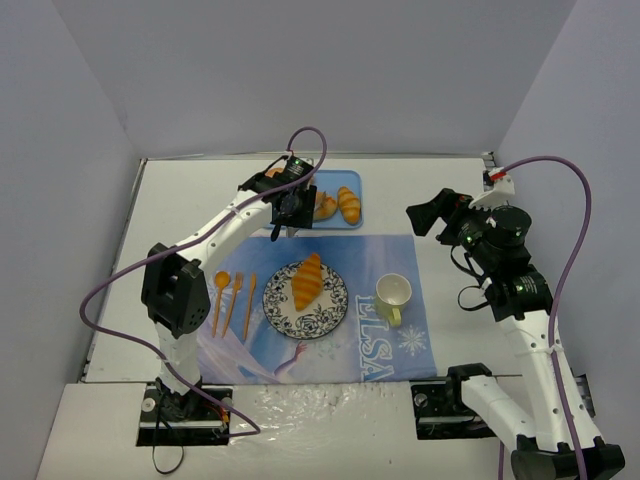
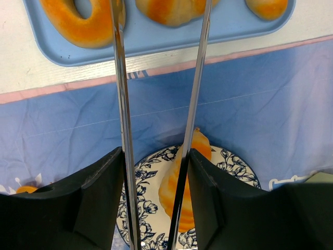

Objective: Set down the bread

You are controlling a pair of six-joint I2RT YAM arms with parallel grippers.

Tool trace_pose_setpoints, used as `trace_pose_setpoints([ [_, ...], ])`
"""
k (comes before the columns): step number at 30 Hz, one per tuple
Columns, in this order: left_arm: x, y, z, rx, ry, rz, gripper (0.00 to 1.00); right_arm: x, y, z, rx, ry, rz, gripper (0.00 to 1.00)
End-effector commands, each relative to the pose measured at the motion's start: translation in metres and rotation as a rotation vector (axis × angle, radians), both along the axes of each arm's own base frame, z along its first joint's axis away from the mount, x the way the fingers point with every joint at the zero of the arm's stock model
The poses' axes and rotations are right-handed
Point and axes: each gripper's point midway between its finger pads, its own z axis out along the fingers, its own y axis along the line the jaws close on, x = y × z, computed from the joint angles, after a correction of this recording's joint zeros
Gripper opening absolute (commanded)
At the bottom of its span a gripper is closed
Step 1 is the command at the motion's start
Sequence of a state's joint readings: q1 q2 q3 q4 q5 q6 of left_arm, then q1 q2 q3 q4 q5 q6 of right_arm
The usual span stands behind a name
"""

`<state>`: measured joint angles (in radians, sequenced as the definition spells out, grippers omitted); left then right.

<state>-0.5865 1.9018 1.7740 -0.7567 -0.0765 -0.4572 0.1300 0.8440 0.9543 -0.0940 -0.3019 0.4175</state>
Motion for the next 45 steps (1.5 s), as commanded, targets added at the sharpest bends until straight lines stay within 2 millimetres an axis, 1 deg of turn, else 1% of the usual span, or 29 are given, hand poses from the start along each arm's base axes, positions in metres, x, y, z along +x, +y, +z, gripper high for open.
trace_pose_setpoints([
  [1, 0.011, 0.002, 0.03, -0.045, -0.09, 0.03, 0.45, 0.004, 0.004, 0.038, 0.009, -0.121, 0.014, 1.0],
  [7, 0.013, -0.006, 0.014, -0.053, -0.052, 0.006, 0.45, 0.003, 0.004, 0.038, 0.009, -0.122, 0.014, 1.0],
  [10, 0.012, -0.011, 0.012, -0.067, -0.042, -0.008, 0.45, 0.003, 0.004, 0.038, 0.009, -0.123, 0.013, 1.0],
  [19, 0.009, -0.01, 0.012, -0.066, -0.034, -0.01, 0.44, 0.003, 0.004, 0.035, 0.009, -0.115, 0.012, 1.0],
  [21, 0.009, -0.011, 0.013, -0.069, -0.034, -0.014, 0.37, 0.003, 0.004, 0.034, 0.009, -0.116, 0.011, 1.0],
  [23, 0.008, -0.011, 0.013, -0.072, -0.033, -0.016, 0.35, 0.003, 0.004, 0.035, 0.008, -0.117, 0.01, 1.0],
  [27, 0.007, -0.011, 0.014, -0.073, -0.032, -0.018, 0.23, 0.002, 0.004, 0.036, 0.008, -0.12, 0.011, 1.0],
  [32, 0.004, -0.009, 0.022, -0.076, -0.045, -0.018, 0.05, 0.002, 0.004, 0.035, 0.008, -0.117, 0.011, 1.0],
  [34, 0.003, -0.008, 0.028, -0.078, -0.055, -0.017, 0.0, 0.002, 0.004, 0.035, 0.01, -0.117, 0.01, 1.0],
  [36, 0.003, -0.006, 0.034, -0.079, -0.067, -0.016, 0.0, 0.002, 0.004, 0.035, 0.009, -0.117, 0.01, 1.0],
  [37, 0.001, -0.005, 0.041, -0.081, -0.079, -0.016, 0.0, 0.002, 0.004, 0.035, 0.009, -0.117, 0.008, 1.0],
  [42, -0.002, 0.001, 0.061, -0.077, -0.118, -0.012, 0.0, 0.003, 0.004, 0.033, 0.011, -0.112, 0.009, 1.0],
  [45, -0.004, 0.004, 0.07, -0.08, -0.134, -0.01, 0.0, 0.003, 0.005, 0.034, 0.013, -0.112, 0.01, 1.0],
])
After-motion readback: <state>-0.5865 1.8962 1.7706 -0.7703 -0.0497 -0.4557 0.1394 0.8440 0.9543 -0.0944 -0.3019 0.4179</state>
